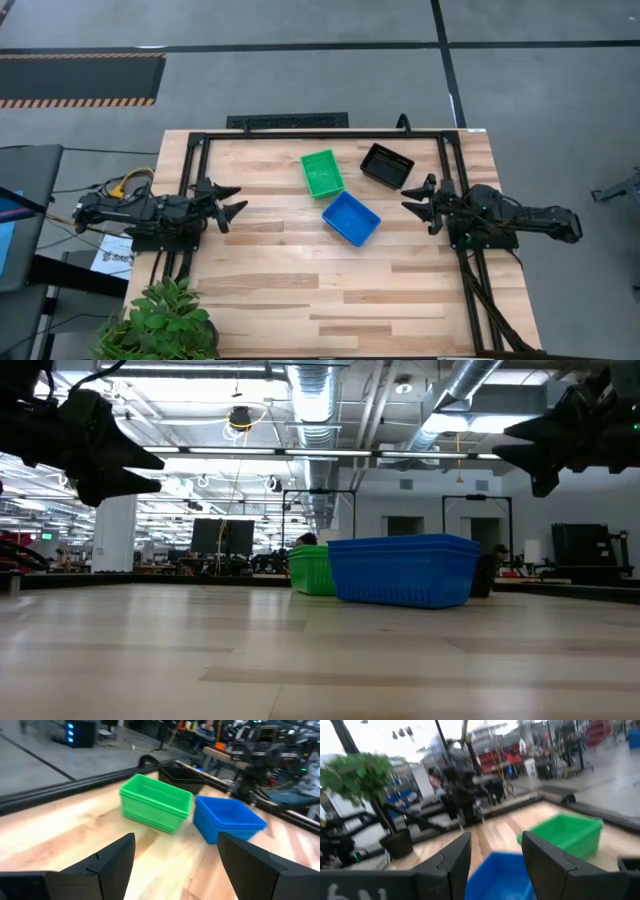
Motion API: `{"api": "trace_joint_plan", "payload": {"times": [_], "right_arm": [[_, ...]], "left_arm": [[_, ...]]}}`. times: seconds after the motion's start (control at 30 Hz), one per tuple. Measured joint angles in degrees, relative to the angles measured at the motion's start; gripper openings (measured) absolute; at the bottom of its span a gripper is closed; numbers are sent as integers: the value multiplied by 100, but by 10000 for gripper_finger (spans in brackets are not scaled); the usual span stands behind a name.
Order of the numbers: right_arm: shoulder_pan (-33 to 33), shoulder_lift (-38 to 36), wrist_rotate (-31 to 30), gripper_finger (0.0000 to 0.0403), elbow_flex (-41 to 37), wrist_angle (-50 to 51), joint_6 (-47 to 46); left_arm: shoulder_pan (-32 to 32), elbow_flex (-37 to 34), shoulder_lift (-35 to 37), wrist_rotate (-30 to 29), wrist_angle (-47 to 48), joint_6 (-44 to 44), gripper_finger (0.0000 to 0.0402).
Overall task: Stack baskets by color
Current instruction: Return to Home Position
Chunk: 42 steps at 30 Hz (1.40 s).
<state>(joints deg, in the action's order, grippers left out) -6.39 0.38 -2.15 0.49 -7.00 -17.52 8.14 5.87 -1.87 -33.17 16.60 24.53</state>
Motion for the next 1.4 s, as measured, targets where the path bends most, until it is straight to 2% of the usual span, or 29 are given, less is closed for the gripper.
{"api": "trace_joint_plan", "payload": {"times": [0.23, 1.4], "right_arm": [[0, -4, 30, 194, -2, 526, -2], [0, -2, 67, 194, -11, 611, -2]], "left_arm": [[2, 0, 0, 186, 14, 13, 270], [4, -11, 0, 177, 33, 11, 270]]}}
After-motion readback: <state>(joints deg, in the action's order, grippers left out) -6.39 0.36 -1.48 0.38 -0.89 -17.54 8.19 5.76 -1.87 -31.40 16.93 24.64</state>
